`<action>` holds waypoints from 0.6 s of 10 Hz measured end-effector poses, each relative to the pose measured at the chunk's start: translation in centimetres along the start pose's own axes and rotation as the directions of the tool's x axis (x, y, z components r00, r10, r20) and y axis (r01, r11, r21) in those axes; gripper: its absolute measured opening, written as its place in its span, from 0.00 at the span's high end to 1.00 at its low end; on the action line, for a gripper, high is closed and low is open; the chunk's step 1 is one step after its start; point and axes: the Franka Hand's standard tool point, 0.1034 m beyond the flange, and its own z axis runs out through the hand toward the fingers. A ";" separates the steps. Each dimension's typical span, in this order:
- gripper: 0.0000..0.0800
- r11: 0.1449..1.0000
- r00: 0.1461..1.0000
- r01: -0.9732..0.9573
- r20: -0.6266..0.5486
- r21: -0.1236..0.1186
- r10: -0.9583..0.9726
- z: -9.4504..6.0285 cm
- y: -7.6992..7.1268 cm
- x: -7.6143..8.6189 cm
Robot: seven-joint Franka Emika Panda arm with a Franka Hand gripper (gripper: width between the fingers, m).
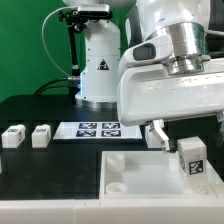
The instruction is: Assemble one leg
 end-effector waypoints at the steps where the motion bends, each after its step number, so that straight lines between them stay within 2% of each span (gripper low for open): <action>1: 0.19 1.000 0.999 -0.004 0.052 0.008 0.004 -0.4 0.1 0.8; 2: 0.19 1.000 0.998 -0.008 0.056 0.008 0.008 -0.5 0.4 1.5; 3: 0.19 1.000 0.992 -0.021 0.126 0.013 0.019 -0.2 0.8 1.1; 6: 0.19 0.997 0.892 -0.062 0.451 0.048 0.034 -0.2 -0.2 0.8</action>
Offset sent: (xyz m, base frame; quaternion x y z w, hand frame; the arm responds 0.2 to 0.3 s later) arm 0.0147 -0.0039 -0.0027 0.0227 -0.2374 0.0453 0.9701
